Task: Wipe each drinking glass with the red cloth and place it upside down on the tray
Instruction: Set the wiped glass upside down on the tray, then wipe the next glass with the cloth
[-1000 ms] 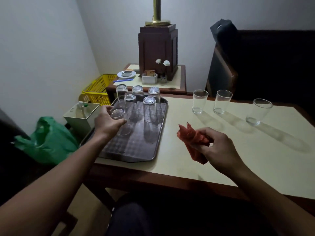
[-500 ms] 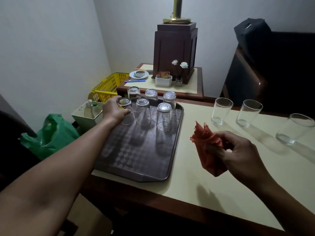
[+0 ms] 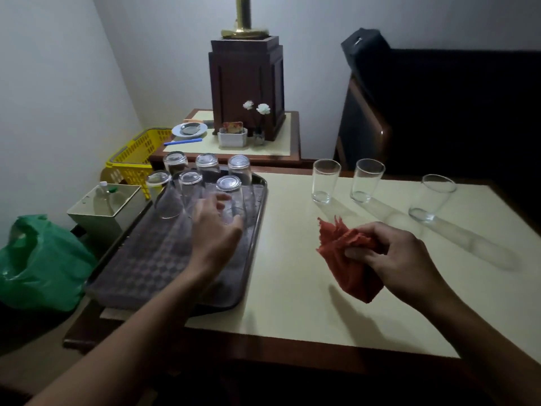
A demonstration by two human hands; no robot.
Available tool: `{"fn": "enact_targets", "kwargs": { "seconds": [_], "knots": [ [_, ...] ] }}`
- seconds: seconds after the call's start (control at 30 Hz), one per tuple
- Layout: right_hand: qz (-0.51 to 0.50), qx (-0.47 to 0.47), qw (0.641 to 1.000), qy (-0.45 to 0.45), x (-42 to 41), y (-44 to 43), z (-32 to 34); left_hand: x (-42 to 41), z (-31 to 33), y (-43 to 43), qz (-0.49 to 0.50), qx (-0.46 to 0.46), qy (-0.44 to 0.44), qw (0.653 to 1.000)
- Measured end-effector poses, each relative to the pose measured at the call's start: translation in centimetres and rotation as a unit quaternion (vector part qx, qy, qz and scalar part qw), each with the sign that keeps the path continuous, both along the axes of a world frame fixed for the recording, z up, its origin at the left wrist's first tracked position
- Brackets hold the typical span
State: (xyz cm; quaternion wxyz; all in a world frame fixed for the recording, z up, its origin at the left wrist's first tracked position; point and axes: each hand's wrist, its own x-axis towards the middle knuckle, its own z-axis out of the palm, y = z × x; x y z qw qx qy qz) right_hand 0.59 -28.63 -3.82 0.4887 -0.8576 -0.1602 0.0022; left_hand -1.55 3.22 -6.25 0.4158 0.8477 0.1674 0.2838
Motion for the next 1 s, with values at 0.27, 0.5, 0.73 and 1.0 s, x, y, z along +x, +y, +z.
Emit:
{"fn": "enact_targets", "kwargs": {
  "seconds": [0.27,0.5,0.73,1.0],
  "knots": [
    [-0.074,0.044,0.995,-0.055,-0.7,-8.4,1.0,9.3,0.1,-12.1,-0.135,-0.035,0.120,0.983],
    [-0.121,0.114,0.986,-0.018,-0.6,-15.2,1.0,18.6,-2.4,-13.7,-0.060,-0.107,0.135,0.983],
    [-0.139,0.195,0.968,0.081,-0.5,-17.5,-0.2,21.2,-2.9,-15.6,-0.064,-0.132,0.089,0.985],
    [-0.129,0.278,0.948,0.085,-1.1,-13.8,2.1,7.2,-1.2,-15.4,-0.274,-0.092,0.103,0.952]
  ]
}}
